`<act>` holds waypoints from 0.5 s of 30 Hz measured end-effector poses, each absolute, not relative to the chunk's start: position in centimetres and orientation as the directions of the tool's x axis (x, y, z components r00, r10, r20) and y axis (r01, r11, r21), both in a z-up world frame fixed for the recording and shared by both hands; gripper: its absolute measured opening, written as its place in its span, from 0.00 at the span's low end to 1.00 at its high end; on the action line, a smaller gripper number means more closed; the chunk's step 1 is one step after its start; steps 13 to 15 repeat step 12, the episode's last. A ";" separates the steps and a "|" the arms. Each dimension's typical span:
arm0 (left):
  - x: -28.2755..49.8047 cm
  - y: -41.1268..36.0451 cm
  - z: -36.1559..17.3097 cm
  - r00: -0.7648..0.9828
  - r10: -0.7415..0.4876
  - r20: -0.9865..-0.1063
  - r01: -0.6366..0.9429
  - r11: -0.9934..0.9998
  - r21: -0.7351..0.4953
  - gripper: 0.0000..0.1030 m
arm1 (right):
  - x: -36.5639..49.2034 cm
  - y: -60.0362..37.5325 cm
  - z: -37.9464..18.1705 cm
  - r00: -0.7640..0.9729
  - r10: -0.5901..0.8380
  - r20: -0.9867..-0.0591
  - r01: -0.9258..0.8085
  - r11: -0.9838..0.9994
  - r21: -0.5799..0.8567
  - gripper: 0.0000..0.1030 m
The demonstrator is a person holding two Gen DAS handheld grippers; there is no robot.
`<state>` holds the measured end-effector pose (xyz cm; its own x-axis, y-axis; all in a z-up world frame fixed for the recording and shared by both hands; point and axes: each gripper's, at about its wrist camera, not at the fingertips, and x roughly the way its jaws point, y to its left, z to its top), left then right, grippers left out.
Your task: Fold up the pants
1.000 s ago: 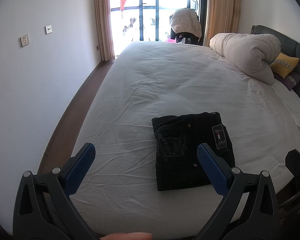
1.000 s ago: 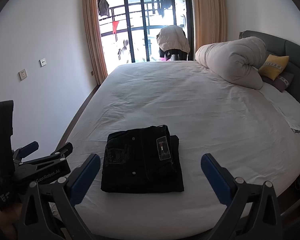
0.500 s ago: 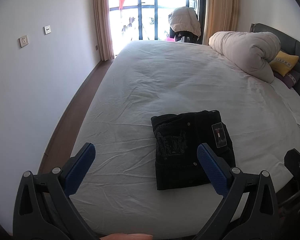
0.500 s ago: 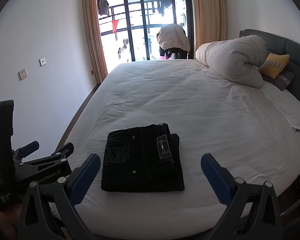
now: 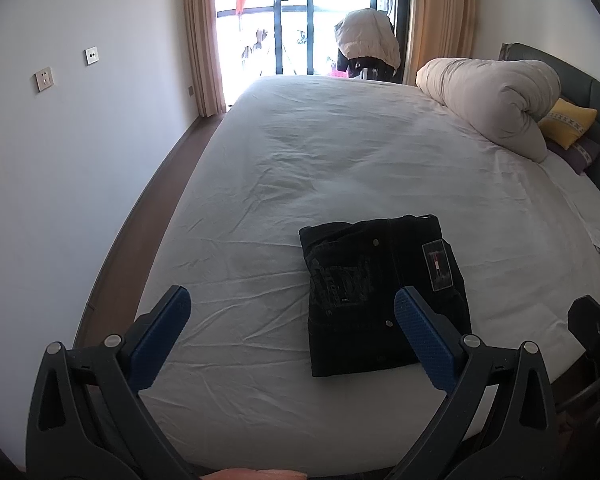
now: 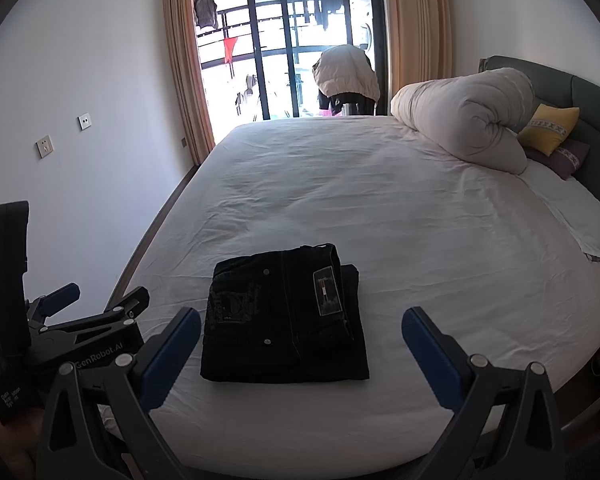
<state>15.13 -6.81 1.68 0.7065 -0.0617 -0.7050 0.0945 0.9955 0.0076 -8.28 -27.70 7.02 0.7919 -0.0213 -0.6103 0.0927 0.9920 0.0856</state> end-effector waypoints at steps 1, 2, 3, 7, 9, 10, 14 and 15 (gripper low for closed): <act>15.2 -6.8 1.6 0.706 -0.061 -0.705 0.095 0.995 0.009 1.00 | -8.3 -27.7 7.0 0.792 -0.021 -0.611 0.093 0.992 0.086 1.00; 15.1 -6.8 1.6 0.706 -0.060 -0.705 0.094 0.996 0.010 1.00 | -8.5 -27.6 7.0 0.791 -0.020 -0.611 0.092 0.992 0.086 1.00; 15.2 -6.9 1.6 0.706 -0.058 -0.706 0.094 0.995 0.012 1.00 | -8.3 -27.7 7.1 0.791 -0.021 -0.611 0.092 0.992 0.086 1.00; 15.4 -6.8 1.4 0.704 -0.052 -0.708 0.087 0.996 0.014 1.00 | -8.9 -27.6 6.7 0.785 -0.020 -0.619 0.093 0.992 0.086 1.00; 15.5 -6.8 1.2 0.704 -0.049 -0.709 0.089 0.996 0.019 1.00 | -9.3 -27.5 6.5 0.783 -0.019 -0.621 0.093 0.992 0.088 1.00; 15.6 -6.9 1.1 0.703 -0.050 -0.709 0.092 0.996 0.021 1.00 | -9.5 -27.5 6.4 0.782 -0.018 -0.622 0.093 0.992 0.089 1.00; 15.7 -6.9 1.1 0.704 -0.053 -0.708 0.094 0.995 0.019 1.00 | -10.0 -27.5 6.2 0.780 -0.016 -0.626 0.093 0.992 0.090 1.00; 15.7 -6.9 1.1 0.704 -0.053 -0.708 0.094 0.995 0.019 1.00 | -10.0 -27.5 6.2 0.780 -0.016 -0.626 0.093 0.992 0.090 1.00</act>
